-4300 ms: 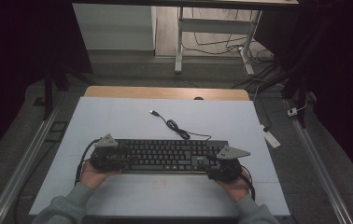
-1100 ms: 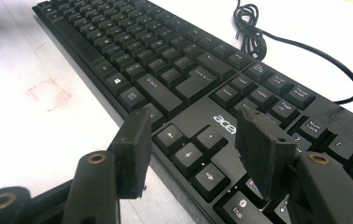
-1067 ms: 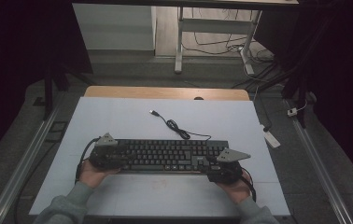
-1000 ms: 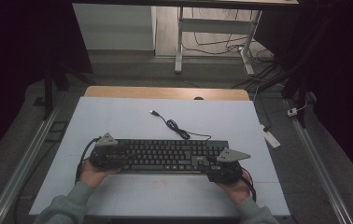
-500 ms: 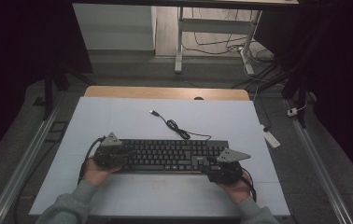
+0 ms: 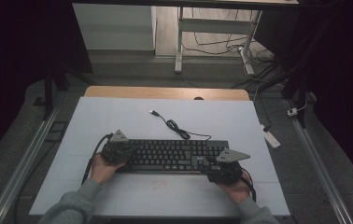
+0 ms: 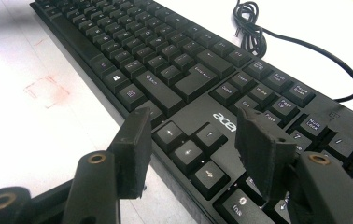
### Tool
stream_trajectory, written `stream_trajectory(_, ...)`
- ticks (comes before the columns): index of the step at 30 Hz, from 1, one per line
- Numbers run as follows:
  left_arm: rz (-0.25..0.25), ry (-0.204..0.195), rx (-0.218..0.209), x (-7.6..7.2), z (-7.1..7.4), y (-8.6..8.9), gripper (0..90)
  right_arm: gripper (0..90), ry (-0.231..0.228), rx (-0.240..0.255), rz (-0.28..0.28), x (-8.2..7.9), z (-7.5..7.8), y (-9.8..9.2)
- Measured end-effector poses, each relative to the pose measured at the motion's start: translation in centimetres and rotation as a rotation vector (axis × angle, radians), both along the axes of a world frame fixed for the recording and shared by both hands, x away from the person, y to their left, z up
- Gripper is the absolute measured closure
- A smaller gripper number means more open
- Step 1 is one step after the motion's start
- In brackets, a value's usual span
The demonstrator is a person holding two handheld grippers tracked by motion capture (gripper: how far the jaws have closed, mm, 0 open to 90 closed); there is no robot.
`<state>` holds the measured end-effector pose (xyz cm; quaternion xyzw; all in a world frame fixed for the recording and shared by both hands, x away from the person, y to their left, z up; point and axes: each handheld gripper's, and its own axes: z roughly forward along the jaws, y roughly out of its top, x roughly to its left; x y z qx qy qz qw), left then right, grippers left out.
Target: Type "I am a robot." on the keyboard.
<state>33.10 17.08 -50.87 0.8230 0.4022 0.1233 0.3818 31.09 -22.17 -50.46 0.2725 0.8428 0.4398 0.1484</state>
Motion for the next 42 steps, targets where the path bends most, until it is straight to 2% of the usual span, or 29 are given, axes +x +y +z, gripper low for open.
stream_trajectory(4,-0.014,0.008,0.036,0.2,-0.4,-0.5,88.4,46.5,0.002,0.005,-0.002,0.0,-0.1,-0.1)
stream_trajectory(26,0.005,0.03,0.077,0.8,-1.4,-0.8,88.5,46.5,0.0,0.003,-0.001,0.0,-0.1,-0.1)
stream_trajectory(27,0.01,0.032,0.065,0.9,-1.5,-0.7,88.5,46.5,-0.001,0.004,-0.001,0.0,-0.1,-0.1)
stream_trajectory(30,0.011,0.027,0.069,0.8,-1.4,-0.8,88.4,46.5,-0.001,0.003,0.001,-0.1,0.0,-0.1)
stream_trajectory(35,0.007,0.008,0.031,0.5,-0.8,-0.6,88.3,46.5,-0.001,0.007,-0.001,-0.1,0.0,-0.1)
stream_trajectory(42,0.013,-0.008,-0.034,-0.1,0.1,0.0,69.9,46.5,0.0,0.008,0.001,0.0,0.0,-0.1)
